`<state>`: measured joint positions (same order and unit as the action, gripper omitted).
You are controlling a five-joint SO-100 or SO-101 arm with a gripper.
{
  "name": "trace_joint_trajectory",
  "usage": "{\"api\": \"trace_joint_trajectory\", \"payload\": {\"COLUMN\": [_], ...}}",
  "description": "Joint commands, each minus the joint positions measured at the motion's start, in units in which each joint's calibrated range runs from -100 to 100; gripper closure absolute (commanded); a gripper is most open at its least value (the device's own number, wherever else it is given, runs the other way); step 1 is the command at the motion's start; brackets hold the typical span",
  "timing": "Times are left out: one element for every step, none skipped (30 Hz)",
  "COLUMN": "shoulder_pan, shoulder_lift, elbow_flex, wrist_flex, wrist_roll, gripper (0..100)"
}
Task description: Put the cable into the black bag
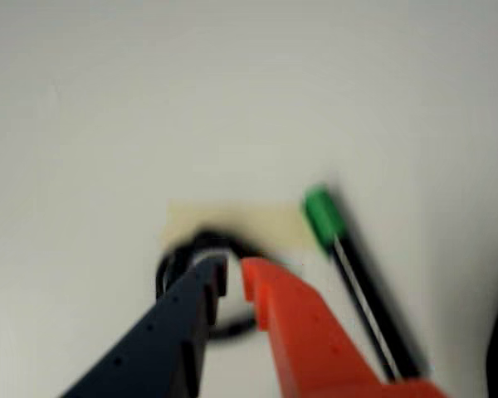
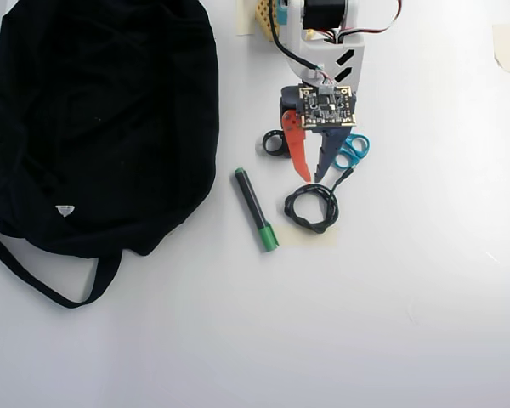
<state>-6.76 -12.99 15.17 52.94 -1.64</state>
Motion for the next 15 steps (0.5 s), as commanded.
{"api": "trace_joint_trajectory", "payload": {"shoulder_pan": [-0.9,-0.9,-0.9,-0.9,-0.9,-0.9,-0.9,-0.9,-0.9,-0.9,-0.9,-0.9,-1.0,-1.3,-1.6], "shoulder_lift": [-1.5,-1.5,-1.5,-1.5,-1.5,-1.5,-1.6,-1.6,-1.6,-1.6,-1.6,-1.6,-1.6,-1.6,-1.6], "elbow_flex": [-3.8,-3.8,-3.8,-3.8,-3.8,-3.8,-3.9,-3.9,-3.9,-3.9,-3.9,-3.9,-3.9,-3.9,-3.9], "wrist_flex": [7.3,9.0,9.9,11.4,12.8,14.2,15.4,16.4,17.3,18.0,18.6,19.2,19.8,20.2,20.4], "wrist_roll": [1.2,1.2,1.2,1.2,1.2,1.2,1.2,1.2,1.2,1.2,1.2,1.2,1.2,1.2,1.2], "gripper": [98,98,98,98,98,98,98,98,98,98,98,98,98,98,98]}}
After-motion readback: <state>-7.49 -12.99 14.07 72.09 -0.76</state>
